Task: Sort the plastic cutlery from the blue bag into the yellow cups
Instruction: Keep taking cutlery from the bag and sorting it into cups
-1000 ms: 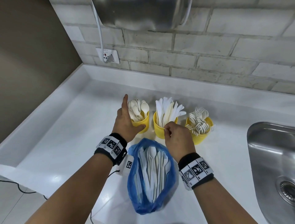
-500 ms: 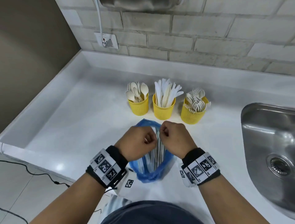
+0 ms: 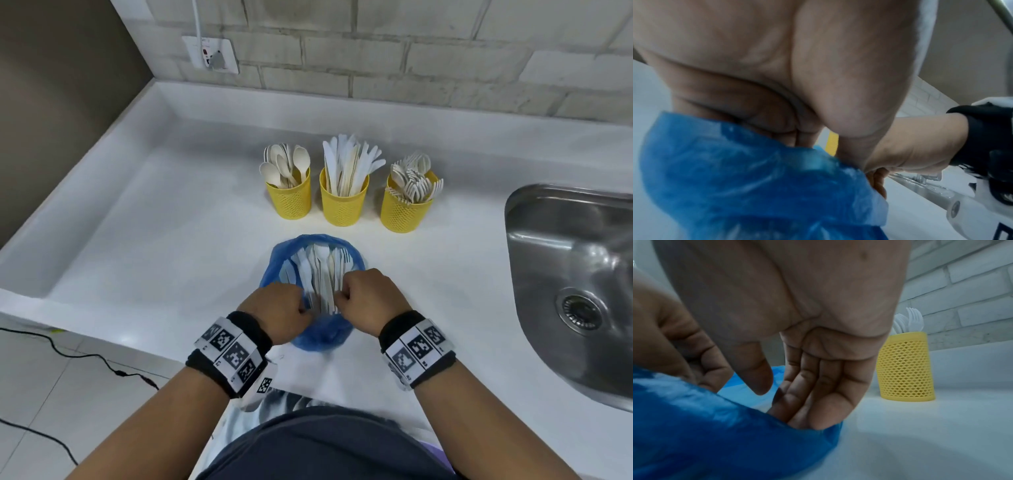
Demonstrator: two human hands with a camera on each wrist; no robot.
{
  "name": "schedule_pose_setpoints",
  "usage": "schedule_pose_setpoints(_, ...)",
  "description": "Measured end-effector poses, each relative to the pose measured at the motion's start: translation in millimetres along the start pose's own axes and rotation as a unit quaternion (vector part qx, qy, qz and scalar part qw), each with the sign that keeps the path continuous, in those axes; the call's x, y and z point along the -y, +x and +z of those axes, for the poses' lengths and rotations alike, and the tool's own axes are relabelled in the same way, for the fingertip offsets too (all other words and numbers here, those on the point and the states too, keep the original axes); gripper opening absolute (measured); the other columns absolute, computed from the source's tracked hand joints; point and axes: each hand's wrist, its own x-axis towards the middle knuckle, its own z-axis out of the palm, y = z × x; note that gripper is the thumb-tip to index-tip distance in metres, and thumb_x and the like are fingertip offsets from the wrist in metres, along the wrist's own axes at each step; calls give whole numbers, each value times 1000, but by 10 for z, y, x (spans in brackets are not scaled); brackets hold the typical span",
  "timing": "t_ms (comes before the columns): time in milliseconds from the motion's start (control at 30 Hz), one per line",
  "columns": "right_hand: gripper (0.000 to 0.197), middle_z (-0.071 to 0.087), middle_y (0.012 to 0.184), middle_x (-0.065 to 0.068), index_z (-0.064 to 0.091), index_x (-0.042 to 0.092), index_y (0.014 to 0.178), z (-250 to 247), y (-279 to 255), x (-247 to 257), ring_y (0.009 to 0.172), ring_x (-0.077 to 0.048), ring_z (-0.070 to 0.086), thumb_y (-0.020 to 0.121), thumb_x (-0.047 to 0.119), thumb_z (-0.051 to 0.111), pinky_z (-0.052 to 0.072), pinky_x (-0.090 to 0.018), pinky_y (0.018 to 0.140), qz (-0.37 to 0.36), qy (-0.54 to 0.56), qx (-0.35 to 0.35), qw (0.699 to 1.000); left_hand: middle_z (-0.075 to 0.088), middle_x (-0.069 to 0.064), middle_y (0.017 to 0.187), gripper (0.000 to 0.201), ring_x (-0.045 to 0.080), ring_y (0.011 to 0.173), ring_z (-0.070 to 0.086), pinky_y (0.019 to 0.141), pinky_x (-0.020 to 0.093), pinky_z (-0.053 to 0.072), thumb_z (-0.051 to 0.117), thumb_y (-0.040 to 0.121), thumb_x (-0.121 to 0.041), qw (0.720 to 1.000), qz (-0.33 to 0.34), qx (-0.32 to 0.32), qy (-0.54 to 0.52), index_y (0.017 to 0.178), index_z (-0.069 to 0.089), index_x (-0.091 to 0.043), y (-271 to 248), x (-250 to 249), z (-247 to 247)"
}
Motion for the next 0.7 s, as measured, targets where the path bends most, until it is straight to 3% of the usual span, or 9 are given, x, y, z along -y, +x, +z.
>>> schedule_pose_setpoints(100,27,54,78,-3,49,16,80,28,8,40,74,-25,53,100,34,53,39,-30,67,35,-10,-21,999,61,-2,68,36,15,66,62,68,32,55,52,91,-48,996,-79,-32,-15,75,60,-17,52,73,56)
schedule_pose_setpoints(200,27,59,84,-5,53,14,87,32,31,77,77,-27,57,100,37,54,40,-30,69,68,1,-27,997,60,-1,71,33,16,67,59,65,29,49,54,92,-46,990,-118,-60,-51,76,54,-18,67,93,65)
schedule_pose_setpoints(300,29,67,92,-8,54,14,89,17,47,136,81,-28,61,100,41,56,42,-30,70,86,18,-19,996,58,-1,73,37,19,70,58,67,28,44,55,95,-50,986,-127,-74,-73,79,55,-17,77,77,72)
schedule_pose_setpoints(433,30,66,96,-7,58,14,97,30,80,227,95,-30,67,98,44,61,43,-30,73,95,51,-11,994,56,-6,61,44,11,59,53,58,26,38,56,94,-57,980,-129,-85,-125,68,54,-22,164,36,102)
schedule_pose_setpoints(500,30,68,103,-9,61,12,104,53,101,255,99,-30,67,97,40,65,42,-30,73,94,63,-12,994,56,-9,63,38,11,61,54,61,25,40,59,94,-54,978,-124,-85,-144,71,59,-23,205,20,119)
schedule_pose_setpoints(600,23,67,96,-7,54,17,89,91,120,244,94,-28,66,92,32,71,40,-28,67,87,94,-8,992,60,-8,70,24,16,73,61,68,25,45,64,93,-43,977,-106,-88,-162,91,71,-20,242,24,124)
schedule_pose_setpoints(700,31,62,85,0,48,23,74,142,125,196,83,-22,61,85,27,77,37,-24,55,98,133,-12,986,65,-4,72,18,15,72,65,60,22,45,70,86,-33,971,-108,-88,-195,88,72,-15,248,25,104)
